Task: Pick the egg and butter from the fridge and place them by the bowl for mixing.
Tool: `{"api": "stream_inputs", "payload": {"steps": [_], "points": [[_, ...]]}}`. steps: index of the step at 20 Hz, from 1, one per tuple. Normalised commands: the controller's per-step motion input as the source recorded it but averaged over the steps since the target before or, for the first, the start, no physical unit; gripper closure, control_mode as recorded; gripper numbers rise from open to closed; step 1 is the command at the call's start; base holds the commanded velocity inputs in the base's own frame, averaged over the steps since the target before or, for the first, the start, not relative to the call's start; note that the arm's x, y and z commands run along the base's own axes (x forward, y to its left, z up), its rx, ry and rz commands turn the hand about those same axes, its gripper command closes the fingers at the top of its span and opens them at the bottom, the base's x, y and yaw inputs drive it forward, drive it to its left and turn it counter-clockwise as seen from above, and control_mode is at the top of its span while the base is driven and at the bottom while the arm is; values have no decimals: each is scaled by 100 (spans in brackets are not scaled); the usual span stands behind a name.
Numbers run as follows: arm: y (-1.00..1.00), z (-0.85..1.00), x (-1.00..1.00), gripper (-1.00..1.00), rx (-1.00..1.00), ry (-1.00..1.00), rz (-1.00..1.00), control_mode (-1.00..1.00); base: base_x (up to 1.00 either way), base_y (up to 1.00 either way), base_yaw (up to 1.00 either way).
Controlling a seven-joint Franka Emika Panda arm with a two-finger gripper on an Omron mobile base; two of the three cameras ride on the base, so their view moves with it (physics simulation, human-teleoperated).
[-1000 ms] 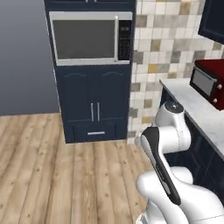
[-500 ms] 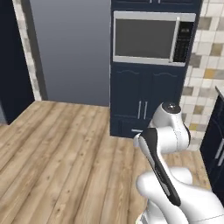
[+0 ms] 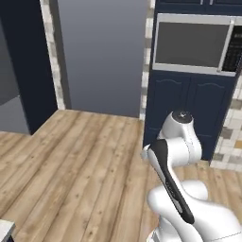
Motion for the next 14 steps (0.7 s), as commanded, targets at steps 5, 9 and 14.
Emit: {"api": "stream_inputs", "payload": {"steps": [5,9,14], "points": [[0,0,0,-100,0,0,0,100,90,8,10],[0,0,0,-100,0,0,0,100,83,0,29],[0,0,0,-100,0,0,0,100,61,-2,55]]}}
